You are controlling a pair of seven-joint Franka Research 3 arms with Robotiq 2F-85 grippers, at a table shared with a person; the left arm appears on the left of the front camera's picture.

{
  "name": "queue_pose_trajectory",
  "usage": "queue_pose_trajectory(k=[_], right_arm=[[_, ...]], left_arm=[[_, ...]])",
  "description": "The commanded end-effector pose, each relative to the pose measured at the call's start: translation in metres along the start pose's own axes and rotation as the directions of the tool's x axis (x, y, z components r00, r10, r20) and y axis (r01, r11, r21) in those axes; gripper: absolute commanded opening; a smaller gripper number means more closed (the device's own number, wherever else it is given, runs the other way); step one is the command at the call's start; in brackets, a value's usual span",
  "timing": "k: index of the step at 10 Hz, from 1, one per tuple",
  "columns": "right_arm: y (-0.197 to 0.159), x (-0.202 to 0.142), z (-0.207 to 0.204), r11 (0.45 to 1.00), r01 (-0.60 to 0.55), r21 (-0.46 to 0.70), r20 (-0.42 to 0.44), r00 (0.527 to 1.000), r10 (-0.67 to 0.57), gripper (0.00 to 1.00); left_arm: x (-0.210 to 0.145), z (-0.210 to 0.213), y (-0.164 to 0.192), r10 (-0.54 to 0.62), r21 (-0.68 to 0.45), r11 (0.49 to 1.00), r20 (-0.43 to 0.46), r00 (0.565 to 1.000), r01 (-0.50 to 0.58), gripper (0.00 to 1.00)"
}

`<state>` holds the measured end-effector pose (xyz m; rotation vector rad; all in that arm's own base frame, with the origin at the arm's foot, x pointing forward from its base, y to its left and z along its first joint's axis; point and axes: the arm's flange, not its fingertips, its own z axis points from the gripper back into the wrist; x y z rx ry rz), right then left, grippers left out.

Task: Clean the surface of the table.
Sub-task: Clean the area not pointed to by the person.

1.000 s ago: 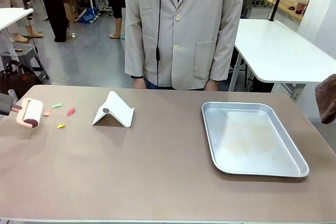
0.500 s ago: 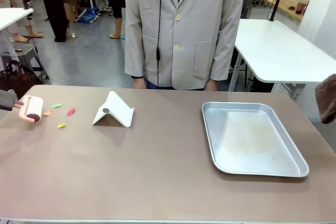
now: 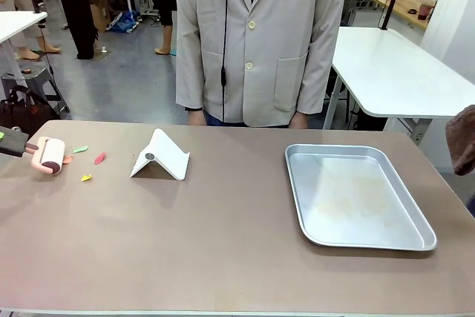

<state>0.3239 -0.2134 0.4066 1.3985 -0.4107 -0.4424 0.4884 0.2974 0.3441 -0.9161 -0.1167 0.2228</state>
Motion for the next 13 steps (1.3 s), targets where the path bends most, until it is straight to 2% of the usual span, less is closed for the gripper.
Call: queue_pose_trajectory(k=[1, 7, 13], right_arm=[[0.003, -0.001, 0.003, 1.0, -0.006, 0.009, -0.006, 1.0, 0.006, 0.0], [0.003, -0.001, 0.003, 1.0, -0.006, 0.009, -0.006, 1.0, 0.006, 0.0], [0.003, -0.001, 0.003, 1.0, -0.006, 0.009, -0.006, 1.0, 0.006, 0.0]], left_arm=[[0.003, -0.001, -0.002, 0.023, 0.026, 0.999, -0.027, 0.999, -0.022, 0.03], [0.015, -0.025, 0.003, 0.06, 0.073, 0.996, -0.063, 0.996, -0.055, 0.03], [0.036, -0.069, -0.025, 0.088, 0.078, 0.994, -0.081, 0.993, -0.082, 0.03]])
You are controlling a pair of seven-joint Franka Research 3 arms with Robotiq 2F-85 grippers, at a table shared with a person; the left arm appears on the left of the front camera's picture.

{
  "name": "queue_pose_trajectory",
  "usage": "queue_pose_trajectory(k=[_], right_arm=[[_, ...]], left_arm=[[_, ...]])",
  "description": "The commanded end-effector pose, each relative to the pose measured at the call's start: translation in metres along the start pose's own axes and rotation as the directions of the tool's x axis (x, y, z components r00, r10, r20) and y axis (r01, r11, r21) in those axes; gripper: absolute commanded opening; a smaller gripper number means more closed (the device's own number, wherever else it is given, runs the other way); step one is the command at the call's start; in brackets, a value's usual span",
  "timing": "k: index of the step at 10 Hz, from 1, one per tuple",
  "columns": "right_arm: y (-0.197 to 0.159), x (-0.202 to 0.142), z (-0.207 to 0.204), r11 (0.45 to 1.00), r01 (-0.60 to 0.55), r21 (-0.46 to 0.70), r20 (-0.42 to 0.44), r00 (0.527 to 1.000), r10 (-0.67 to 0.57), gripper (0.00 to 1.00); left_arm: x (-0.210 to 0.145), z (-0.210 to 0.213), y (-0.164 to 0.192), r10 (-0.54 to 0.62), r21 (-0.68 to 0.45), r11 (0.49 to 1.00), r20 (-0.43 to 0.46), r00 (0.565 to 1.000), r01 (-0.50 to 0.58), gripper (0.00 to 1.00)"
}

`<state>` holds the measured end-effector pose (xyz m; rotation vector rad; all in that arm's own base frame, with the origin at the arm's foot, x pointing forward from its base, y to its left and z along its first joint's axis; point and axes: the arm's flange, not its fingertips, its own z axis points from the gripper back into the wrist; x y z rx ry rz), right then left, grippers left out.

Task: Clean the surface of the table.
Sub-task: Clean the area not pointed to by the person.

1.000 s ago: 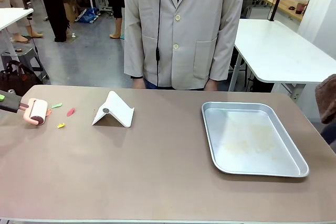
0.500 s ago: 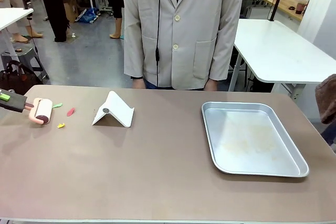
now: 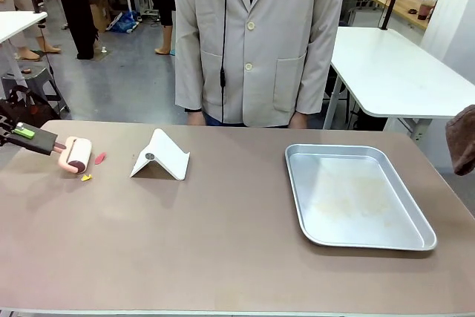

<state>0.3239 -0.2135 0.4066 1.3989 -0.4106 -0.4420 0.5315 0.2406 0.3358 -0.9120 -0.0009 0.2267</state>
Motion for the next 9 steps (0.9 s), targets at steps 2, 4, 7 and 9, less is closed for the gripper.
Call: queue_pose_trajectory(k=[2, 4, 7, 9], right_arm=[[0.003, -0.001, 0.003, 1.0, -0.006, 0.008, -0.006, 1.0, 0.006, 0.0], [0.003, -0.001, 0.003, 1.0, -0.006, 0.008, -0.006, 1.0, 0.006, 0.0], [0.003, -0.001, 0.003, 1.0, -0.006, 0.008, -0.006, 1.0, 0.006, 0.0], [0.003, -0.001, 0.003, 1.0, -0.006, 0.008, -0.006, 1.0, 0.006, 0.0]], left_arm=[[0.013, -0.034, -0.005, 0.03, 0.067, 0.997, -0.007, 1.0, -0.03, 0.03], [0.017, -0.053, -0.018, 0.03, 0.074, 0.997, 0.002, 1.0, -0.03, 0.03], [0.019, -0.073, -0.035, 0.028, 0.045, 0.999, 0.011, 1.0, -0.029, 0.03], [0.018, -0.076, -0.04, 0.013, 0.032, 0.999, 0.006, 1.0, -0.013, 0.03]])
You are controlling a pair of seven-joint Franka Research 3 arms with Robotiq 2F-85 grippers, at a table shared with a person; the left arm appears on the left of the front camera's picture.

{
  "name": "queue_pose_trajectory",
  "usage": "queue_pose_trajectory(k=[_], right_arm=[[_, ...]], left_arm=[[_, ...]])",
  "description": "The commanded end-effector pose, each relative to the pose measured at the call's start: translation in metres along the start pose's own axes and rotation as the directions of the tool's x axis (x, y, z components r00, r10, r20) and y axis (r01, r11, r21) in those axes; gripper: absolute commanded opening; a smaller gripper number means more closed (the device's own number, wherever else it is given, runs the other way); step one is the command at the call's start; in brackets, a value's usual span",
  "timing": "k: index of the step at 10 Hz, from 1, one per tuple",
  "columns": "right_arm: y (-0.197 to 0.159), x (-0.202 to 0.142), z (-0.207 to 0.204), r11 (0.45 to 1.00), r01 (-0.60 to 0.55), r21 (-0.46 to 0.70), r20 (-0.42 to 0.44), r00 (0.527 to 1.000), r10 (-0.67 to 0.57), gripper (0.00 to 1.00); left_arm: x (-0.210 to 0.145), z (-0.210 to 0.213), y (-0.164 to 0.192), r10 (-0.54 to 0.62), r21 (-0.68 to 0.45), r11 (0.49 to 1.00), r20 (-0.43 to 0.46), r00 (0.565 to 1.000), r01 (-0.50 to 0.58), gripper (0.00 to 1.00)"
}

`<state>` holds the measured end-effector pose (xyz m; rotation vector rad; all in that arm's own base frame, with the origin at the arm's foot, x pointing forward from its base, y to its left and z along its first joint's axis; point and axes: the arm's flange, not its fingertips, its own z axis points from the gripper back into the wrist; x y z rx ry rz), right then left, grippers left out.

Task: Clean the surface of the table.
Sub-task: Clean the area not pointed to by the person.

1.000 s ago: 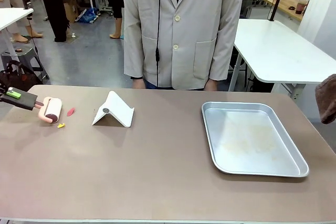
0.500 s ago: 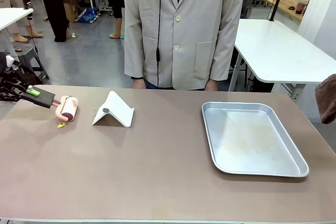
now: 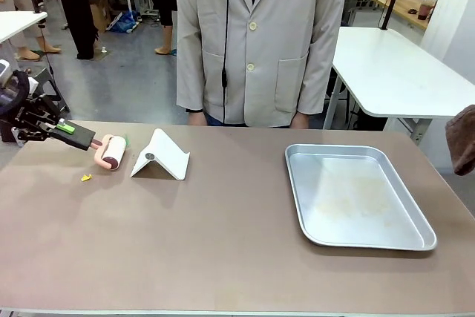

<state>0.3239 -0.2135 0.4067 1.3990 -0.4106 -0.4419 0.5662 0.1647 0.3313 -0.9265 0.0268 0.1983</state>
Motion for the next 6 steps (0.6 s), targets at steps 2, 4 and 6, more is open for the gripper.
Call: queue_pose_trajectory(k=[2, 4, 6], right_arm=[[0.003, -0.001, 0.003, 1.0, -0.005, 0.008, -0.006, 1.0, 0.006, 0.0], [0.003, -0.001, 0.003, 1.0, -0.005, 0.008, -0.006, 1.0, 0.006, 0.0], [0.003, -0.001, 0.003, 1.0, -0.005, 0.008, -0.006, 1.0, 0.006, 0.0]], left_arm=[[-0.003, -0.006, 0.005, 0.009, 0.027, 1.0, 0.053, 0.999, -0.011, 0.03], [-0.018, 0.019, -0.006, -0.035, -0.014, 0.999, 0.077, 0.996, 0.036, 0.03], [-0.057, 0.07, -0.022, -0.124, -0.118, 0.983, 0.133, 0.983, 0.14, 0.03]])
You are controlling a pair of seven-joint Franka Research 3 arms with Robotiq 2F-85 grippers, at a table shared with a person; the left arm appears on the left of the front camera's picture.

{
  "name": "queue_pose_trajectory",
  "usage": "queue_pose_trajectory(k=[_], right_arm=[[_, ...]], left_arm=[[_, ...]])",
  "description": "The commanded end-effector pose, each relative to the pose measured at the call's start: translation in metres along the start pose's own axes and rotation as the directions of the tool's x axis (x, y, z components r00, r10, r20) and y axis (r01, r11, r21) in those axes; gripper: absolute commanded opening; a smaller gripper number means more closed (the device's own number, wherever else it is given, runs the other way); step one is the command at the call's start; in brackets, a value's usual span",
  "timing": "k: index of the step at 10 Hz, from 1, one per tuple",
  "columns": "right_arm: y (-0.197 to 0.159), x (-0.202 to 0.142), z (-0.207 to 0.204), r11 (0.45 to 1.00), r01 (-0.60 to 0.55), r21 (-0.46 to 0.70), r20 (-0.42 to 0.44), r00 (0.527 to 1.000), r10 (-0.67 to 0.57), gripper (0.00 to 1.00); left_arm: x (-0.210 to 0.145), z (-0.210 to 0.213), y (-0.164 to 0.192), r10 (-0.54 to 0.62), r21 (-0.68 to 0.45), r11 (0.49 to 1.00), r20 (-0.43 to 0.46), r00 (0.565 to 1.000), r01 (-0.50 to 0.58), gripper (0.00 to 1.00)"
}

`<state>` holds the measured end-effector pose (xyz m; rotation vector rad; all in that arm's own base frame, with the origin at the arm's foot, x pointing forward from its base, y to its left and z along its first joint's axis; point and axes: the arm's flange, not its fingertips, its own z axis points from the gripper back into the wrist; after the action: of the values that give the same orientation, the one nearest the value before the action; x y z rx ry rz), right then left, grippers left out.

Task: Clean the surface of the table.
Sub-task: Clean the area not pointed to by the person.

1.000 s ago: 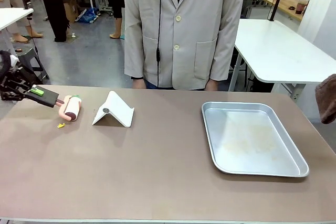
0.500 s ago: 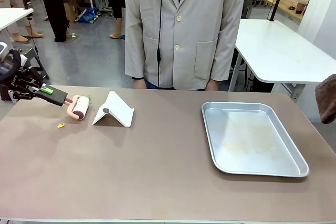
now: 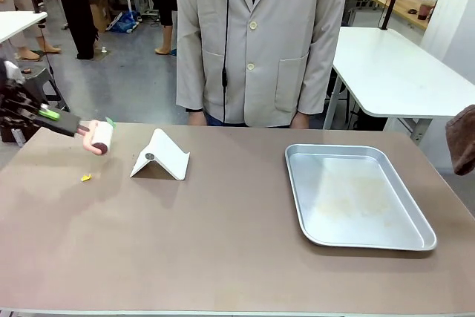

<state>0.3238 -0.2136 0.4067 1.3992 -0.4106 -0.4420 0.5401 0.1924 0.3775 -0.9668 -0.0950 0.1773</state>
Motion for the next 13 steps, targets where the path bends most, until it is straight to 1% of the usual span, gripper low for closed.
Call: queue_pose_trajectory(k=[1, 2, 5, 7, 8, 9, 11, 12, 13], right_arm=[[0.003, -0.001, 0.003, 1.0, -0.006, 0.008, -0.006, 1.0, 0.006, 0.0], [0.003, -0.001, 0.003, 1.0, -0.006, 0.008, -0.006, 1.0, 0.006, 0.0], [0.003, -0.001, 0.003, 1.0, -0.006, 0.008, -0.006, 1.0, 0.006, 0.0], [0.003, -0.001, 0.003, 1.0, -0.006, 0.008, -0.006, 1.0, 0.006, 0.0], [0.003, -0.001, 0.003, 1.0, -0.006, 0.008, -0.006, 1.0, 0.006, 0.0], [0.003, -0.001, 0.003, 1.0, -0.006, 0.008, -0.006, 1.0, 0.006, 0.0], [0.003, -0.001, 0.003, 1.0, -0.006, 0.008, -0.006, 1.0, 0.006, 0.0], [0.003, -0.001, 0.003, 1.0, -0.006, 0.008, -0.006, 1.0, 0.006, 0.0], [0.003, -0.001, 0.003, 1.0, -0.006, 0.008, -0.006, 1.0, 0.006, 0.0]], left_arm=[[-0.046, 0.043, -0.01, -0.082, -0.126, 0.988, 0.049, 0.995, 0.088, 0.03], [-0.063, 0.061, -0.006, -0.104, -0.157, 0.981, 0.064, 0.993, 0.112, 0.03], [-0.127, 0.117, 0.021, -0.146, -0.269, 0.948, 0.109, 0.983, 0.171, 0.03], [-0.174, 0.151, 0.054, -0.151, -0.314, 0.93, 0.149, 0.977, 0.192, 0.03], [-0.188, 0.164, 0.073, -0.139, -0.306, 0.934, 0.167, 0.976, 0.185, 0.03], [-0.193, 0.173, 0.093, -0.133, -0.298, 0.938, 0.16, 0.978, 0.176, 0.03], [-0.198, 0.178, 0.121, -0.138, -0.31, 0.936, 0.107, 0.985, 0.165, 0.03], [-0.199, 0.176, 0.127, -0.104, -0.312, 0.94, 0.117, 0.988, 0.136, 0.03], [-0.2, 0.175, 0.127, -0.113, -0.316, 0.938, 0.112, 0.987, 0.144, 0.03]])
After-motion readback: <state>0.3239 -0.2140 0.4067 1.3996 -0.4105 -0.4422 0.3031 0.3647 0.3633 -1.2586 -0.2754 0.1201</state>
